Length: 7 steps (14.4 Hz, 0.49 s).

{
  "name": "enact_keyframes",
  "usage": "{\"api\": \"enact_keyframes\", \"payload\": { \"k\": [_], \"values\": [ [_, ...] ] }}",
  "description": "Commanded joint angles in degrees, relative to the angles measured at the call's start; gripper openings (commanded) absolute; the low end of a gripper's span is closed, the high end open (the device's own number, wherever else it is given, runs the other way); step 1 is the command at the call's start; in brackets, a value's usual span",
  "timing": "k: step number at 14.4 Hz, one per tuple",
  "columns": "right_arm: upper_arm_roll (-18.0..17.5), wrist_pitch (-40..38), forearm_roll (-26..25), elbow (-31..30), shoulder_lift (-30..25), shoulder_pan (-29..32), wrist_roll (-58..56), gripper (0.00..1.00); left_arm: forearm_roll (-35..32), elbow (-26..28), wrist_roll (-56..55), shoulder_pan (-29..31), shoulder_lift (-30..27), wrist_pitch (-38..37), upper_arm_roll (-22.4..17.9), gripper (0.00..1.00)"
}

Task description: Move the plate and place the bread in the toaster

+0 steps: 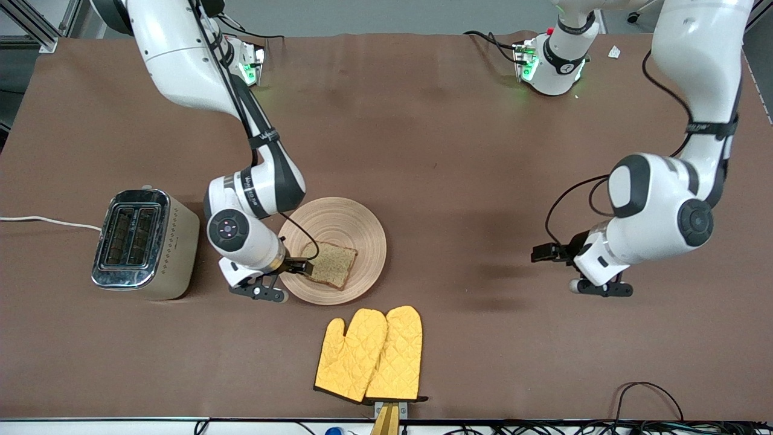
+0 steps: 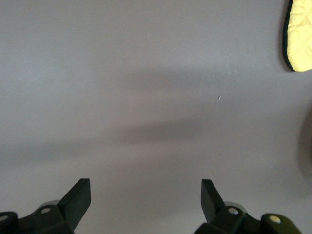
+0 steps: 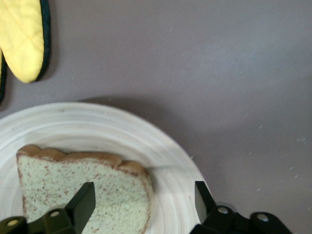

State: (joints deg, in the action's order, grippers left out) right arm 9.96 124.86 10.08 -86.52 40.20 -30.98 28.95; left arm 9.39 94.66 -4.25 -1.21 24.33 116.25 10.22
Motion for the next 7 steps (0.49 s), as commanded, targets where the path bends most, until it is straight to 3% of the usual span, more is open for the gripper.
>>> {"api": "enact_keyframes", "payload": {
  "k": [1,4,7],
  "values": [
    [0.2,0.0,1.1,-1.3,0.0,-0.9,1.3,0.74,-3.5,-6.0,-7.5,-0.8,-4.1,-10.7,-0.2,1.0],
    [0.2,0.7,1.1,-1.3,0.9,-1.0,1.3,0.62,-6.1,-12.5,-8.0,-0.5,-7.1,-17.1,-0.2,1.0],
    [0.2,1.3,2.0,-1.9,1.6,-1.0,1.5,0.57,-8.7,-14.8,-8.0,-0.7,-9.9,-22.1,-0.3,1.0]
  ]
}}
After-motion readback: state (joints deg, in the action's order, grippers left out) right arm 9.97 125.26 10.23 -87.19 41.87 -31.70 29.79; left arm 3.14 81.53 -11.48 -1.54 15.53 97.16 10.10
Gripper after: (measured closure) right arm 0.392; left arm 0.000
